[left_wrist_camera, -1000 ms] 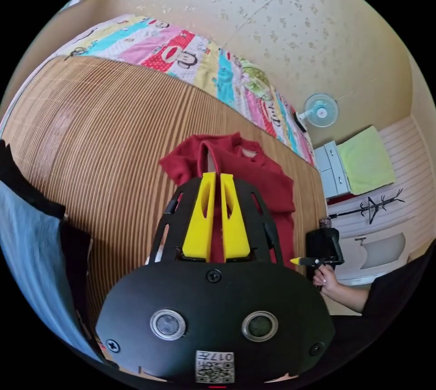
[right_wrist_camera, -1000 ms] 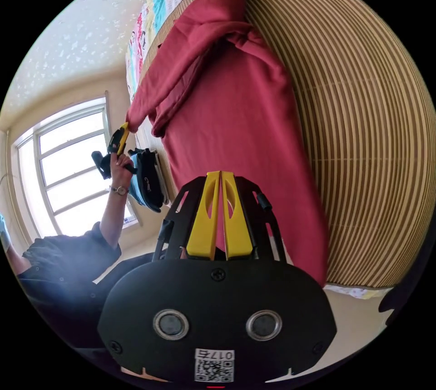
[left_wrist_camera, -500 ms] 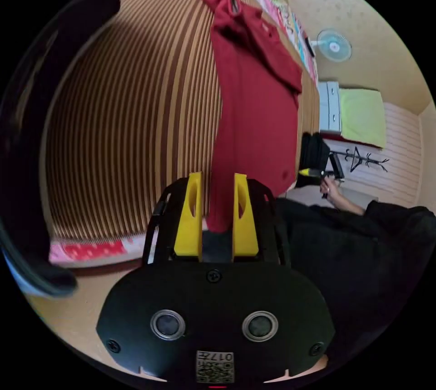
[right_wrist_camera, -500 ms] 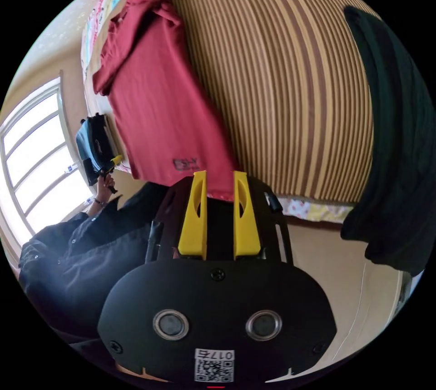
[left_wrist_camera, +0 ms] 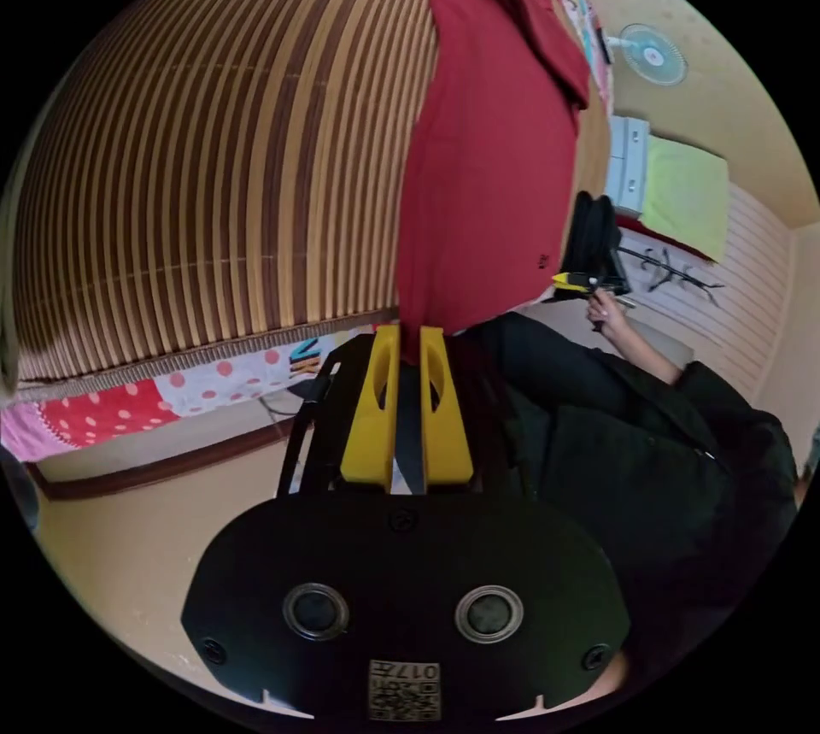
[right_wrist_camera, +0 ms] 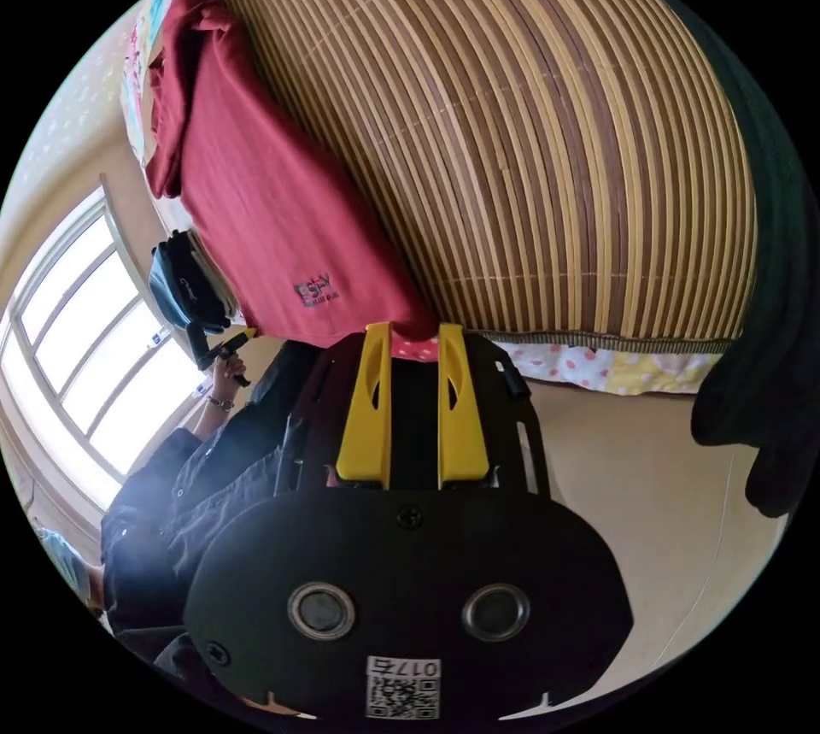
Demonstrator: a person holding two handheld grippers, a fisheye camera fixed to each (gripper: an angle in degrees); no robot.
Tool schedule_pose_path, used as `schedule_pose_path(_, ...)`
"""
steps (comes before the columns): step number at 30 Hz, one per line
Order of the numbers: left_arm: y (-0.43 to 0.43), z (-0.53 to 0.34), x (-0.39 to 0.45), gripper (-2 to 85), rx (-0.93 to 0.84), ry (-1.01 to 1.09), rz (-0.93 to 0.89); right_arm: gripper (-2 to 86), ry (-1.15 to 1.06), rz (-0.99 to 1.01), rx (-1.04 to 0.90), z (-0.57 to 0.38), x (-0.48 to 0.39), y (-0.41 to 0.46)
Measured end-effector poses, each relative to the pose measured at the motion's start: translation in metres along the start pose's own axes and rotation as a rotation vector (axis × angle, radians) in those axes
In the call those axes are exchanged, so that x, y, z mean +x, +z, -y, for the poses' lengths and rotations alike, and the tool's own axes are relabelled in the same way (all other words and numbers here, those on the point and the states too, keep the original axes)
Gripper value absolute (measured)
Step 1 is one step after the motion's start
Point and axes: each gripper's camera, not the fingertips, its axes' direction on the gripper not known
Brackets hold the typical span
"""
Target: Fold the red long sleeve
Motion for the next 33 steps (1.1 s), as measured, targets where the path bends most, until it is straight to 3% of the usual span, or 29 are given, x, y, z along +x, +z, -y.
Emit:
schedule_pose_path(5,-0.047,-0.017,0.023,3.9,0.084,0.075,-0.071,9.7,-0.047,0.044,0.136,-0.015,0.001,-0.046)
schedule_pose_path(11,-0.079,-0.041,0.042,4.0,0.166,0.052,-0.189,5.0,0.037,0.140,-0.047,-0.011,0.026,-0.045)
schedule_pose_path(14,-0.106,-0.058,0.061,3.9,0.244,0.091,-0.319,3.5,-0.009,0.304,-0.073,-0.028,0.032,-0.068)
schedule_pose_path(16,-0.126,-0.070,0.074,3.8,0.281,0.120,-0.357,3.0,-0.097,0.806,-0.027,-0.049,0.041,-0.096)
schedule_pose_path(18,-0.154,-0.086,0.087,3.8,0.318,0.167,-0.417,2.8,-0.223,1.014,0.061,-0.072,0.035,-0.130)
schedule_pose_path(22,-0.196,-0.118,0.096,3.8,0.399,0.252,-0.565,2.7,-0.472,1.036,0.152,-0.137,0.010,-0.203)
schedule_pose_path(25,-0.206,-0.146,0.097,3.9,0.456,0.290,-0.725,2.7,-0.556,1.079,0.101,-0.178,-0.004,-0.211)
schedule_pose_path(28,-0.184,-0.164,0.077,3.9,0.495,0.180,-0.881,2.7,-0.412,1.149,0.106,-0.193,0.009,-0.195)
schedule_pose_path(33,-0.137,-0.155,0.024,3.9,0.534,-0.226,-0.811,2.7,-0.092,1.128,0.199,-0.164,0.045,-0.166)
